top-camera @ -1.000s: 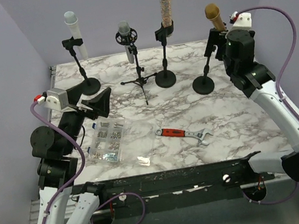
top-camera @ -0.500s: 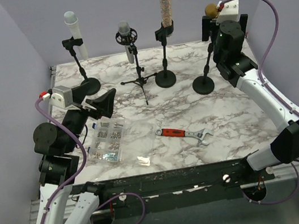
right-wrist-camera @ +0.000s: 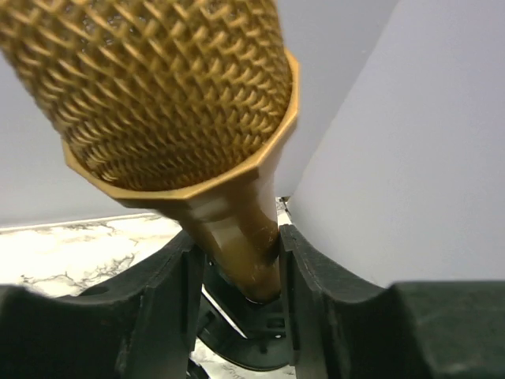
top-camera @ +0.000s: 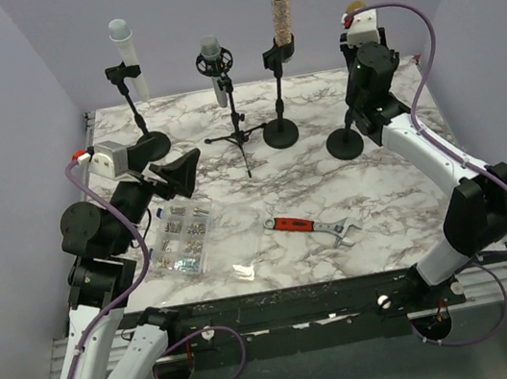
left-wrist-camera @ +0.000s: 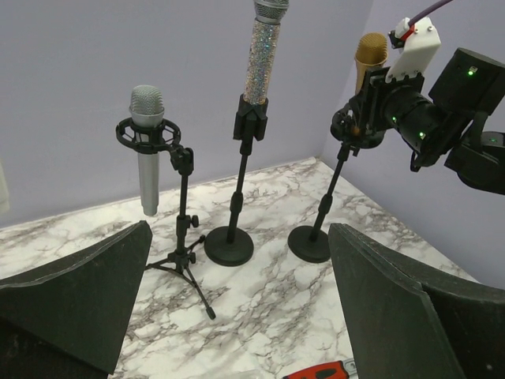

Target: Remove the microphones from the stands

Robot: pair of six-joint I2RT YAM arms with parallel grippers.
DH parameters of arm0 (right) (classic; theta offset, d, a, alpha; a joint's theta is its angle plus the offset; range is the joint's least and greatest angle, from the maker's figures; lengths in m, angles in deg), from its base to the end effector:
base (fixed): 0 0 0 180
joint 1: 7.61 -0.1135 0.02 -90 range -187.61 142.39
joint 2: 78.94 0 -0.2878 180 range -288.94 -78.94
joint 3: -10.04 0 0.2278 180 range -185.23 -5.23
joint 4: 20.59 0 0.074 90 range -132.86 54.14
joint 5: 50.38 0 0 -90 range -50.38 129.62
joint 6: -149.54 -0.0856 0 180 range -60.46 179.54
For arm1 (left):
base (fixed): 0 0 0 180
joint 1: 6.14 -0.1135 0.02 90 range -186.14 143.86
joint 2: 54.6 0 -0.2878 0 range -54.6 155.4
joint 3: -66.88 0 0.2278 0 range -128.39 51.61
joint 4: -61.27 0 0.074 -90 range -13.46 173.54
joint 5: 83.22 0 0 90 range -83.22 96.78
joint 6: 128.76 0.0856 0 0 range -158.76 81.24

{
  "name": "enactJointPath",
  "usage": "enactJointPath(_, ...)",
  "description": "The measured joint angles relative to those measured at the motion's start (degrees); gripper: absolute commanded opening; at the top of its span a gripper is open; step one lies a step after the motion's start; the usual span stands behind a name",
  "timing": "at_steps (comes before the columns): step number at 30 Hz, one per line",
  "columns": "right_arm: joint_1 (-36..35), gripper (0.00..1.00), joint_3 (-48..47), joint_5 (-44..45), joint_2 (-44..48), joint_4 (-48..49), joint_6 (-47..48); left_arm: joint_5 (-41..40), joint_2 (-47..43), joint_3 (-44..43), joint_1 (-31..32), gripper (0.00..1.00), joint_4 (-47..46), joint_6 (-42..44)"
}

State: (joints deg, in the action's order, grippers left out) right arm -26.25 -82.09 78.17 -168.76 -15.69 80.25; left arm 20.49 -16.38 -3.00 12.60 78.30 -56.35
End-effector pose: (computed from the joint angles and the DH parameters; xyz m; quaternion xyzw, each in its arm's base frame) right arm 0.3833 0.0730 0.4282 0.0230 0.6711 -0.2310 0.7041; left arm 0.1259 -0.0641 0.4508 0.1005 0.6060 -0.3143 0.7238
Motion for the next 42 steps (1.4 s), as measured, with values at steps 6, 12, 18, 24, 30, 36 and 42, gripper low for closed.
enactJointPath(6,0.24,0.33,-0.02,-0.02,-0.07,1.16,1.92,0.00,0.98,0.00,0.13,0.99,0.02,-0.02)
enactJointPath(12,0.26,0.30,-0.98,-0.96,0.74,0.07,2.05,0.02,1.55,0.00,0.13,0.99,0.02,-0.02)
enactJointPath(18,0.26,0.24,-2.82,-3.48,5.25,-2.36,0.31,0.02,2.14,0.00,0.15,0.98,0.00,-0.09)
enactJointPath(24,0.26,0.20,-4.42,-6.69,11.85,-5.29,-4.85,0.02,2.58,0.00,0.15,0.99,0.02,-0.48)
enactJointPath(30,0.26,0.10,-2.95,-11.30,20.04,-9.33,-13.81,0.04,2.86,0.00,0.15,0.98,0.02,-0.87)
enactJointPath(36,0.26,0.02,0.74,-16.50,26.93,-14.19,-23.04,0.09,2.84,0.00,0.55,0.99,0.04,-1.07)
enactJointPath(42,0.26,0.01,0.11,-25.29,26.32,-24.79,-29.16,0.11,2.84,0.00,0.90,0.99,0.02,-1.11)
